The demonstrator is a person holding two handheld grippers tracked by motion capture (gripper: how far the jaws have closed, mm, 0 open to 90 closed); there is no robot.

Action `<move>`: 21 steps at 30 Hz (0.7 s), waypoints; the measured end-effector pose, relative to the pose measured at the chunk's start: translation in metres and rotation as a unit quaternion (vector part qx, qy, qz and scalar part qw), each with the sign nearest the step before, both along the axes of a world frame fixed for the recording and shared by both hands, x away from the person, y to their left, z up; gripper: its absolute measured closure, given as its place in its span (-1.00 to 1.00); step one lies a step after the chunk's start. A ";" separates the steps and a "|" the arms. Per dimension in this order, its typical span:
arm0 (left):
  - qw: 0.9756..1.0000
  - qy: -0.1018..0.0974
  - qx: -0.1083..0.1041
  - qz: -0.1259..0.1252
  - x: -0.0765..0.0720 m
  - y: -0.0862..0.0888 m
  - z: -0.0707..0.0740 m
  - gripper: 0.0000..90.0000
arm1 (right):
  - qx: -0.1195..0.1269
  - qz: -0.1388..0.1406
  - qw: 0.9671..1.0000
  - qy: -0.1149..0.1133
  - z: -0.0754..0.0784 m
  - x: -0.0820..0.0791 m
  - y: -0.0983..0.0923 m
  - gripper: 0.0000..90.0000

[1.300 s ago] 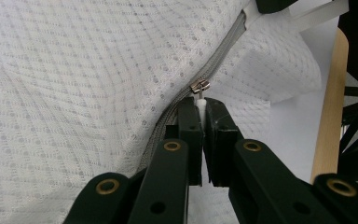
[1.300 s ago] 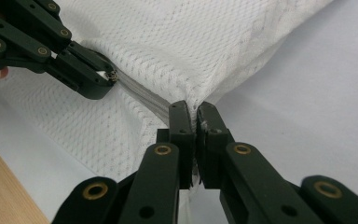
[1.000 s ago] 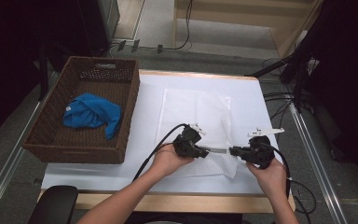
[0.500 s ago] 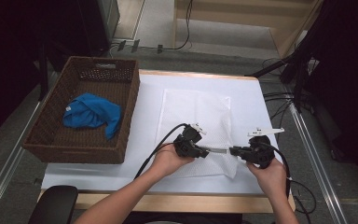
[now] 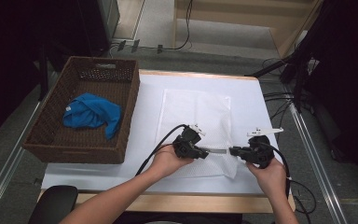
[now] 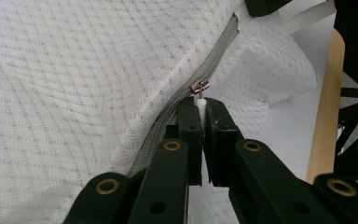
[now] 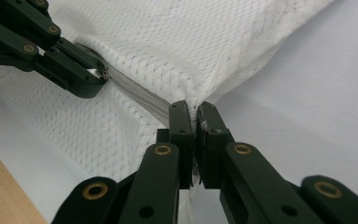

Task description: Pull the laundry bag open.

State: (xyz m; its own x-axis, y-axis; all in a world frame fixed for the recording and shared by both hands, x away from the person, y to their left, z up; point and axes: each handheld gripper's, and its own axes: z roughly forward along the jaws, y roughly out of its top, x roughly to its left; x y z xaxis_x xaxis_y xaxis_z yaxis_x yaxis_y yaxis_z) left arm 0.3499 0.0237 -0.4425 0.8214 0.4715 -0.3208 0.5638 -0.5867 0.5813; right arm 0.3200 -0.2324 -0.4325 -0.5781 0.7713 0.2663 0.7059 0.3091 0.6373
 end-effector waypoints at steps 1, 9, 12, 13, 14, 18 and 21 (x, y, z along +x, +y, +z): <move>1.000 0.000 0.000 0.001 0.000 0.001 0.000 0.94 | 0.000 0.000 1.000 0.001 0.000 0.000 0.000 0.97; 1.000 0.000 0.000 0.006 -0.010 0.024 -0.003 0.95 | 0.002 0.007 1.000 0.004 -0.001 -0.001 -0.002 0.96; 1.000 -0.011 0.002 0.007 -0.012 0.025 0.000 0.94 | -0.004 0.009 1.000 0.007 -0.002 -0.001 0.002 0.96; 1.000 -0.010 0.002 0.007 -0.011 0.026 0.001 0.94 | -0.003 0.009 1.000 0.006 -0.002 0.000 0.003 0.96; 1.000 -0.011 0.000 0.006 -0.010 0.027 0.002 0.94 | -0.001 0.010 1.000 0.005 -0.001 0.000 0.002 0.96; 1.000 -0.009 -0.003 0.010 -0.009 0.027 0.002 0.95 | 0.001 0.010 1.000 0.007 -0.001 -0.001 0.002 0.97; 1.000 -0.009 -0.003 0.010 -0.008 0.027 0.003 0.94 | 0.001 0.011 1.000 0.005 -0.001 0.000 0.002 0.97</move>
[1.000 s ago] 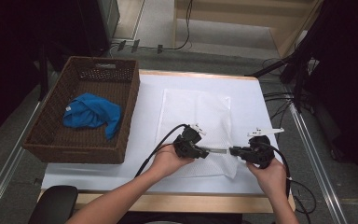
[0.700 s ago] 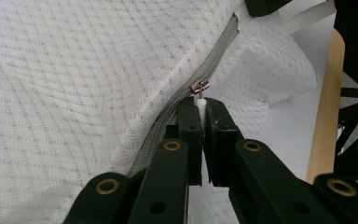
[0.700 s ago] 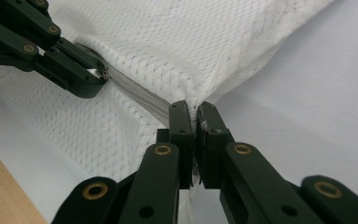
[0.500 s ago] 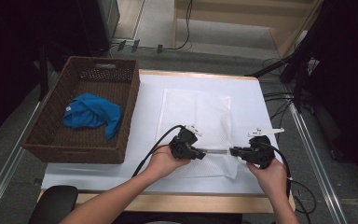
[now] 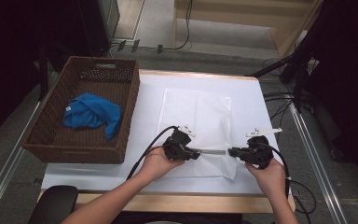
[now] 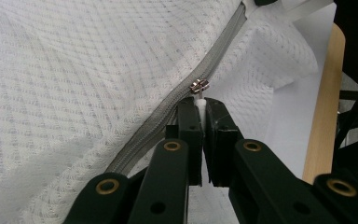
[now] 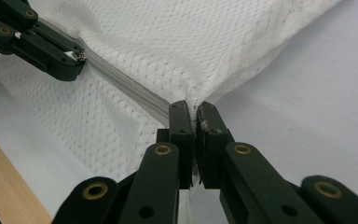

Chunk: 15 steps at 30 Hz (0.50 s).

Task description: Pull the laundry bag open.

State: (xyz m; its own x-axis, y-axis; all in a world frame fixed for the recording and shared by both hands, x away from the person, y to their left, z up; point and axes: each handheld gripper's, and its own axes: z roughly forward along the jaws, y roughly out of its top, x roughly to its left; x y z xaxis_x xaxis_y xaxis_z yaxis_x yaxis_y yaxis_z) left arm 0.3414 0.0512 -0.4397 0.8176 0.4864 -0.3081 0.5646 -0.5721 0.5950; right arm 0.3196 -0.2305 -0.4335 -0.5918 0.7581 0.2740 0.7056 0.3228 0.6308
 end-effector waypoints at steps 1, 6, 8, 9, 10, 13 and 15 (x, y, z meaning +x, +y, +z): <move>1.000 0.000 -0.001 0.000 0.000 0.000 0.000 0.94 | 0.000 0.000 1.000 0.000 0.000 0.000 0.000 0.97; 1.000 0.002 -0.003 0.002 0.000 -0.001 0.001 0.95 | -0.002 -0.002 1.000 0.002 -0.001 0.000 0.000 0.97; 1.000 0.002 -0.002 0.000 0.000 -0.001 0.001 0.95 | -0.003 -0.003 1.000 0.002 -0.001 0.001 0.000 0.97; 1.000 0.003 -0.003 0.001 0.000 -0.001 0.001 0.94 | -0.005 -0.002 1.000 0.001 -0.001 0.000 0.000 0.97; 1.000 0.003 -0.002 -0.001 0.000 -0.001 0.001 0.95 | -0.007 -0.003 1.000 0.001 -0.001 0.000 0.001 0.97; 1.000 0.004 -0.003 -0.002 0.000 -0.001 0.001 0.95 | -0.006 -0.003 1.000 0.001 -0.001 0.001 0.000 0.97; 1.000 0.005 -0.004 -0.002 0.000 -0.001 0.001 0.95 | -0.007 -0.004 1.000 0.001 -0.001 0.001 0.001 0.97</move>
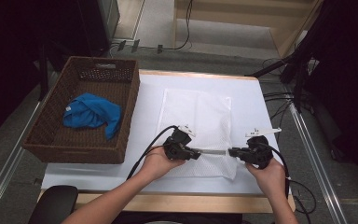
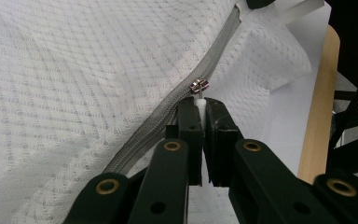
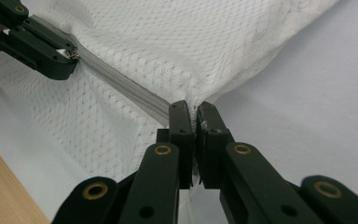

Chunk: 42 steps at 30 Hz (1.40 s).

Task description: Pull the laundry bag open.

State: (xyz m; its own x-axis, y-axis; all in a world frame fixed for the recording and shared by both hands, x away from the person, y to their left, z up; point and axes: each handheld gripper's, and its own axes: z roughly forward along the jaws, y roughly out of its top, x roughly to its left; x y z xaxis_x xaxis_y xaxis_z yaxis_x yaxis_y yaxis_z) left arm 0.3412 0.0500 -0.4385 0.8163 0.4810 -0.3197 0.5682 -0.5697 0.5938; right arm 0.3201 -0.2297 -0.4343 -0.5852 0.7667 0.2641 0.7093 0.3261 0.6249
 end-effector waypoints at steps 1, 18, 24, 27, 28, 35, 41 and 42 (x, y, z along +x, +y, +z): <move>1.000 0.000 0.000 -0.001 0.000 0.000 0.000 0.94 | -0.001 -0.001 1.000 0.000 0.000 0.000 0.000 0.97; 1.000 0.011 0.007 0.009 0.001 0.016 -0.003 0.95 | -0.008 -0.008 1.000 0.001 -0.001 0.001 -0.003 0.97; 1.000 0.011 0.006 0.009 0.000 0.018 -0.002 0.95 | -0.005 -0.009 1.000 0.004 -0.001 0.000 -0.002 0.97; 1.000 0.014 0.001 0.012 0.000 0.019 -0.002 0.94 | -0.007 -0.004 1.000 0.004 -0.001 0.001 -0.002 0.97; 1.000 0.015 0.000 0.011 0.000 0.020 -0.001 0.94 | -0.006 -0.004 1.000 0.004 -0.001 0.000 -0.001 0.97; 1.000 0.017 -0.003 0.011 0.000 0.020 0.000 0.94 | -0.005 -0.005 1.000 0.003 -0.001 0.000 -0.001 0.97; 1.000 0.020 -0.004 0.011 0.000 0.021 0.001 0.94 | -0.008 -0.002 1.000 0.001 -0.001 0.000 0.000 0.97; 1.000 0.021 -0.004 0.011 0.000 0.021 0.001 0.95 | -0.007 -0.002 1.000 0.001 -0.001 0.000 -0.001 0.97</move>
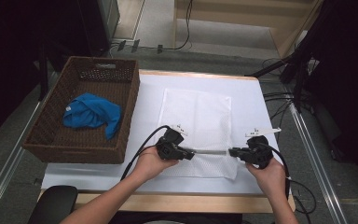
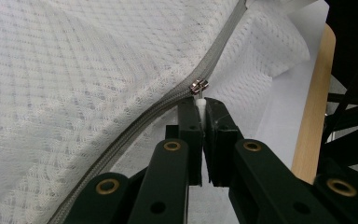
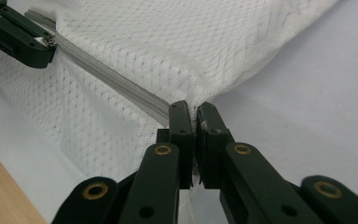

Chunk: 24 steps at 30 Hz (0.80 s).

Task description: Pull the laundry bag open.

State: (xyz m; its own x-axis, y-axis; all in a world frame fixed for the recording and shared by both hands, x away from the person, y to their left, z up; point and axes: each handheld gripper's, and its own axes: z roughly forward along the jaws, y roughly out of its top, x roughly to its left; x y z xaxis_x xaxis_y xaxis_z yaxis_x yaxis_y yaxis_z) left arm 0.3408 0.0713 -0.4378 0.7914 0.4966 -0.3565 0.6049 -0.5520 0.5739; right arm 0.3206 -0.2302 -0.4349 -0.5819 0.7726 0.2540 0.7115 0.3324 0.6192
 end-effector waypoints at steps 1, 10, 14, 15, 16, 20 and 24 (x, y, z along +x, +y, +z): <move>1.000 0.001 0.000 0.000 0.000 0.000 0.000 0.95 | 0.000 0.000 1.000 0.000 0.000 0.000 0.000 0.97; 1.000 0.001 0.009 0.011 0.000 0.012 0.002 0.95 | -0.002 -0.005 1.000 0.001 0.000 0.000 -0.001 0.97; 1.000 0.013 0.008 0.022 0.002 0.023 0.001 0.94 | 0.002 -0.005 1.000 -0.002 0.001 0.000 -0.004 0.97; 1.000 0.013 0.006 0.026 0.001 0.024 0.001 0.94 | 0.002 -0.006 1.000 0.000 0.001 -0.001 -0.003 0.97; 0.999 0.013 0.007 0.028 0.001 0.024 0.001 0.95 | 0.002 -0.003 1.000 -0.001 0.000 0.000 -0.001 0.97; 1.000 0.012 0.005 0.028 0.000 0.026 0.001 0.94 | -0.002 0.002 1.000 -0.001 0.000 0.000 0.001 0.97; 1.000 0.011 0.006 0.027 0.000 0.026 0.001 0.94 | -0.001 0.003 1.000 -0.001 -0.001 0.000 0.001 0.97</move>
State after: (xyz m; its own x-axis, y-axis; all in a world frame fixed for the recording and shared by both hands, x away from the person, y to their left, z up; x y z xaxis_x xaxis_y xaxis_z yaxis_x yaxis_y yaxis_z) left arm 0.3412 0.0977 -0.4370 0.7551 0.5427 -0.3678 0.6467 -0.5245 0.5538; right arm 0.3207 -0.2296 -0.4356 -0.5873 0.7696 0.2505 0.7080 0.3386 0.6197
